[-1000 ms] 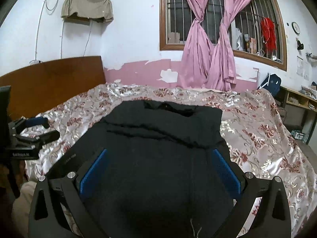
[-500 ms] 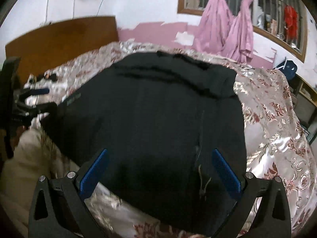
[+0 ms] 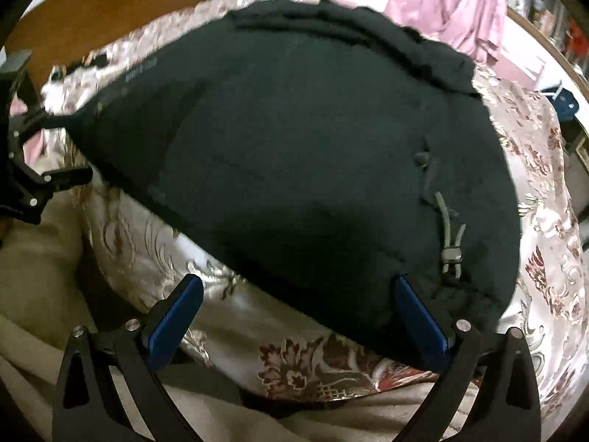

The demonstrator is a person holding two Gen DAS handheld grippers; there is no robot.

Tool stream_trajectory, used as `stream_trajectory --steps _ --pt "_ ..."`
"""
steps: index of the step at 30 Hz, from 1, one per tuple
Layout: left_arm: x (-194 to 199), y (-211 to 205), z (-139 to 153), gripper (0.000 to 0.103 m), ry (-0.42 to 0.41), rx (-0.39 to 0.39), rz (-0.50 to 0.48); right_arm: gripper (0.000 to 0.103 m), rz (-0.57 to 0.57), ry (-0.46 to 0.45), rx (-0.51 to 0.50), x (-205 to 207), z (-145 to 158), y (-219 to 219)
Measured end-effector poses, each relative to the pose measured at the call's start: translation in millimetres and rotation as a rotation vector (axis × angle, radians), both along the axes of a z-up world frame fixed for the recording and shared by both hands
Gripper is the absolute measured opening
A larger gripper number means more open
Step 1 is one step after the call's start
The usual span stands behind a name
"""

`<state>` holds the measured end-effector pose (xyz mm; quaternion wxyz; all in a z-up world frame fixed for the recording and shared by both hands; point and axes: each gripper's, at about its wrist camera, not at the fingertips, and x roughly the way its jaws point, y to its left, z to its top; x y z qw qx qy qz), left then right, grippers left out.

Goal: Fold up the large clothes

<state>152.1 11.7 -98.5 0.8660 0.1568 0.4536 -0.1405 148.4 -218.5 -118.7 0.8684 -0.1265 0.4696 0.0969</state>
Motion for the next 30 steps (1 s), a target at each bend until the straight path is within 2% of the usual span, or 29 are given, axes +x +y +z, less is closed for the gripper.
stream_trajectory --steps 6,12,16,22,24,30 --pt "0.0 -5.5 -11.1 0.103 0.046 0.054 -0.005 0.101 0.027 0.025 -0.135 -4.2 -14.9 21.3" --pt "2.4 -1.6 -11.4 0.103 0.057 0.039 0.004 0.101 -0.008 -0.004 -0.318 -3.7 -27.0 38.1" --pt "9.9 -0.5 -17.6 0.103 0.08 0.052 0.009 0.101 -0.05 -0.026 -0.381 -1.5 -32.9 44.1" --pt "8.6 -4.7 -19.6 0.103 0.064 0.091 0.015 0.101 -0.126 -0.162 -0.309 -10.8 -8.5 40.5" --pt "7.9 -6.1 -18.8 0.103 0.041 0.114 0.029 0.101 -0.139 -0.22 -0.268 -18.1 -0.8 37.4" --pt "3.6 -11.7 -14.6 0.103 -0.043 0.176 0.06 0.101 -0.151 -0.318 -0.221 -33.5 4.0 30.4"
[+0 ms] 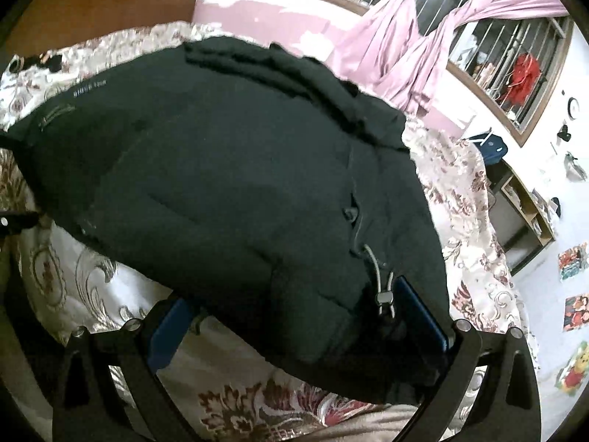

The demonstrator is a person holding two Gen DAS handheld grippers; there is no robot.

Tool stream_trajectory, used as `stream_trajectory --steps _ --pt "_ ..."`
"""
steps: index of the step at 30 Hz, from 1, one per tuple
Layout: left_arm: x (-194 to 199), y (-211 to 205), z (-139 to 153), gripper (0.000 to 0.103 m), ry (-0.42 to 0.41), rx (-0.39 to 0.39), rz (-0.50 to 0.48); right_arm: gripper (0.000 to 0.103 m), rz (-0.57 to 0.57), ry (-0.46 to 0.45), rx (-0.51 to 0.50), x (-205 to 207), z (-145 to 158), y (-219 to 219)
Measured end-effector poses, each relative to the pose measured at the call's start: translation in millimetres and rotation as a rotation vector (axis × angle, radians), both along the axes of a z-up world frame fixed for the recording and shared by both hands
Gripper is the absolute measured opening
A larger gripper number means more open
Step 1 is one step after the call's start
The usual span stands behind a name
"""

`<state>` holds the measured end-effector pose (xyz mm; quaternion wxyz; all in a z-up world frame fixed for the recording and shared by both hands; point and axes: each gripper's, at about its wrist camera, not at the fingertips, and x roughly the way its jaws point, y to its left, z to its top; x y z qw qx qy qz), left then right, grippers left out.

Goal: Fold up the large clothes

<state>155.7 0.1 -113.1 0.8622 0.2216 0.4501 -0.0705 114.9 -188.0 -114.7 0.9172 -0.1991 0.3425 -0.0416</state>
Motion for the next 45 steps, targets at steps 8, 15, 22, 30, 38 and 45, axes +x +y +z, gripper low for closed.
stream_trajectory --steps 8,15,22,30,38,45 --pt "-11.2 -15.0 -2.0 0.103 -0.016 0.028 -0.074 0.101 -0.005 -0.134 0.116 11.5 15.4 -27.6" --pt "-0.9 -3.1 -2.8 0.101 -0.014 0.028 -0.008 0.101 0.001 -0.2 0.158 17.1 23.5 -40.5" --pt "9.7 14.3 5.4 0.063 -0.047 -0.013 0.085 0.101 0.007 -0.226 0.156 18.4 25.4 -36.5" --pt "13.1 27.4 8.3 0.049 -0.086 -0.061 0.157 0.101 0.016 -0.166 0.045 12.6 8.8 -21.6" --pt "12.9 26.9 11.7 0.037 -0.121 -0.077 0.146 0.101 -0.074 0.014 -0.014 36.8 -15.7 -17.7" --pt "11.8 30.5 16.7 0.026 -0.151 -0.125 0.164 0.096 -0.094 -0.127 -0.002 18.9 4.9 -15.9"
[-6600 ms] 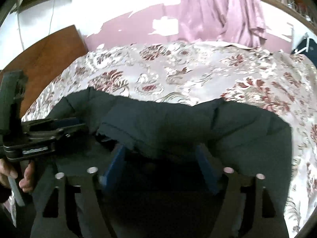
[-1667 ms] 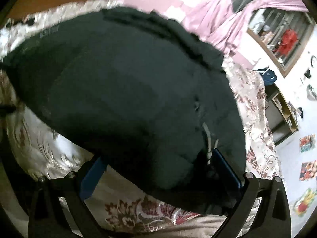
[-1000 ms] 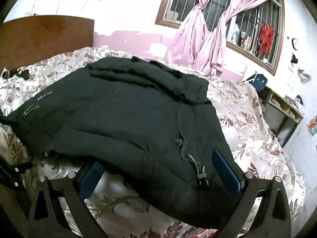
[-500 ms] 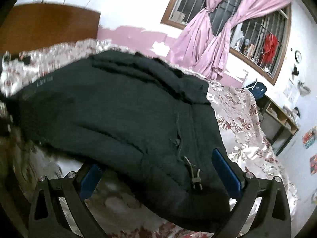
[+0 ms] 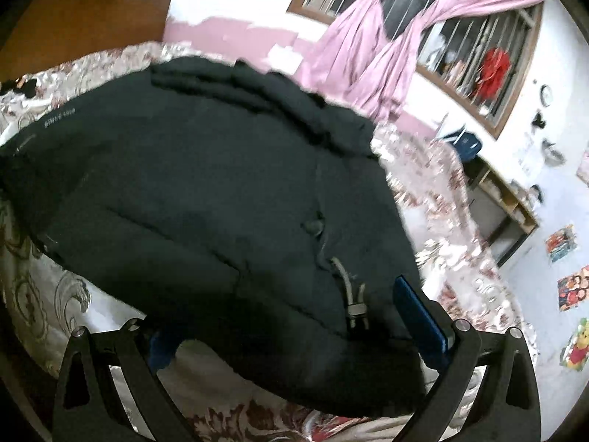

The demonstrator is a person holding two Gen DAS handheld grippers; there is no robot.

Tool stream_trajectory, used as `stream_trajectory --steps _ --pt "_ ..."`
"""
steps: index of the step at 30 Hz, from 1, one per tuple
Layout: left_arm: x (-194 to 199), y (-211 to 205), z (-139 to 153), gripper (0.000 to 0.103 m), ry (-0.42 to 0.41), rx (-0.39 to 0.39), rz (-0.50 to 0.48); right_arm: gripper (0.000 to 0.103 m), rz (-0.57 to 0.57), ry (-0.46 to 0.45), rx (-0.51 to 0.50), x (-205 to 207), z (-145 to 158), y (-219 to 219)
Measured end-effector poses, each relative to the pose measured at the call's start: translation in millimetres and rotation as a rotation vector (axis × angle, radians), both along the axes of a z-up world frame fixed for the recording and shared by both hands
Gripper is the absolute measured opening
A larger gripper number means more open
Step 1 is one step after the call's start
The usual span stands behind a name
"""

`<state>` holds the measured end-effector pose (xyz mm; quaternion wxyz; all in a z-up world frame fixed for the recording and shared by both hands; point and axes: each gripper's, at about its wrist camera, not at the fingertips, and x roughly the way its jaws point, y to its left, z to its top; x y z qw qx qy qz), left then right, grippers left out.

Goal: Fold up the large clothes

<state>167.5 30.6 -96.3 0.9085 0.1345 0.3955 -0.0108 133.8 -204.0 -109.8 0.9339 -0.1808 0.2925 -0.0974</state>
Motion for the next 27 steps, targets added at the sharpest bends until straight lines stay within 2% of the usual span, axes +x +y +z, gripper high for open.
stream_trajectory --steps 2,6,7,10,14,17,19,27 --pt "0.6 1.2 2.7 0.022 -0.02 -0.02 0.005 0.084 0.019 -0.016 0.019 -4.0 1.9 -0.4" --pt "-0.9 2.5 7.3 0.017 -0.075 -0.047 0.016 0.046 0.072 0.005 0.038 -5.4 -2.3 7.2" --pt "-1.7 3.0 8.4 0.014 -0.089 -0.052 0.017 0.043 0.084 0.008 0.033 -5.7 -3.6 9.9" --pt "-4.3 4.6 12.0 0.012 -0.133 -0.061 0.027 0.042 0.088 -0.006 0.01 -8.6 -5.3 15.1" --pt "-7.3 2.5 18.5 0.009 -0.193 -0.068 0.028 0.04 0.098 0.015 0.055 -6.0 -6.8 10.0" --pt "-10.5 1.5 25.8 0.008 -0.226 -0.079 0.024 0.024 0.119 -0.003 0.082 -8.9 -3.7 7.8" --pt "-10.3 0.8 31.7 0.008 -0.232 -0.083 0.021 0.018 0.126 -0.021 0.088 -11.5 -2.1 4.7" --pt "-2.1 -4.2 79.8 0.007 -0.326 -0.102 0.002 0.013 0.116 -0.079 0.232 -14.9 17.3 -13.8"
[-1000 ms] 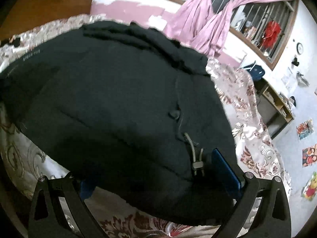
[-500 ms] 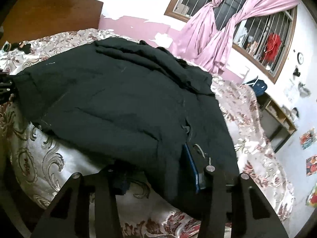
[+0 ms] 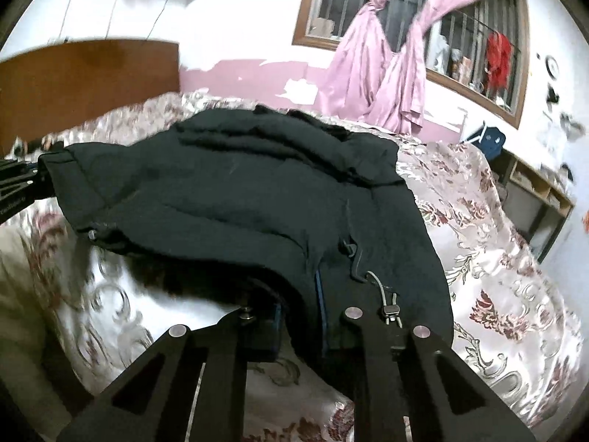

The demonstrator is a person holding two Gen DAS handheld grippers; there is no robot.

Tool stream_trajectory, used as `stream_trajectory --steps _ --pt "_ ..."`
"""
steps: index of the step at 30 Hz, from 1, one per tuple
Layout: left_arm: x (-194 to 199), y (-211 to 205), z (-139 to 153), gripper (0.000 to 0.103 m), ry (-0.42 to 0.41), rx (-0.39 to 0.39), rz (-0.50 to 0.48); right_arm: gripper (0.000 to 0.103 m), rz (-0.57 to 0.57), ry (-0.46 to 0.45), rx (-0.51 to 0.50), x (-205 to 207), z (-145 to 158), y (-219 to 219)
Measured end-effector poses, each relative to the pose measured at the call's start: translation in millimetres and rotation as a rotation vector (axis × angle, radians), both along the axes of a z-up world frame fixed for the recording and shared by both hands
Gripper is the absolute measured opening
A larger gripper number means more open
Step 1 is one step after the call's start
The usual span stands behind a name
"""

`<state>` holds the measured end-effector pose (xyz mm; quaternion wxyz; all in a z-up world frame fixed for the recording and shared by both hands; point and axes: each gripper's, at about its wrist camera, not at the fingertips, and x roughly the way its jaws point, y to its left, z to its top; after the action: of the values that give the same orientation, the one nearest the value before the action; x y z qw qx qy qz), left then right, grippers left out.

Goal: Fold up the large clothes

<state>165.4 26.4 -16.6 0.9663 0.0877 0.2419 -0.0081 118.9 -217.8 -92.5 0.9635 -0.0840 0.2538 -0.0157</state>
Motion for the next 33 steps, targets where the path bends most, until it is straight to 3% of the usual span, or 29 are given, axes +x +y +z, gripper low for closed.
stream_trajectory --steps 7,11,17,21,25,33 --pt "13.0 -0.9 31.6 0.007 -0.024 -0.041 -0.009 0.01 -0.031 -0.029 0.06 0.5 20.3 -11.2" --pt "27.5 0.4 52.2 0.006 -0.009 -0.026 -0.073 0.009 -0.028 -0.032 0.053 10.6 41.3 -17.5" --pt "68.0 1.7 96.4 0.006 0.021 -0.03 -0.118 0.008 -0.008 -0.05 0.019 42.3 86.5 -16.9" --pt "95.0 -8.8 123.8 0.006 0.007 0.009 -0.117 0.007 -0.004 -0.062 0.034 66.7 116.0 -22.5" --pt "120.2 -17.5 138.3 0.006 -0.003 0.02 -0.109 0.007 0.0 -0.057 0.053 96.7 143.6 -35.6" --pt "184.7 -23.7 157.6 0.006 -0.025 0.027 -0.092 0.007 0.02 -0.063 0.031 155.1 171.6 -40.9"
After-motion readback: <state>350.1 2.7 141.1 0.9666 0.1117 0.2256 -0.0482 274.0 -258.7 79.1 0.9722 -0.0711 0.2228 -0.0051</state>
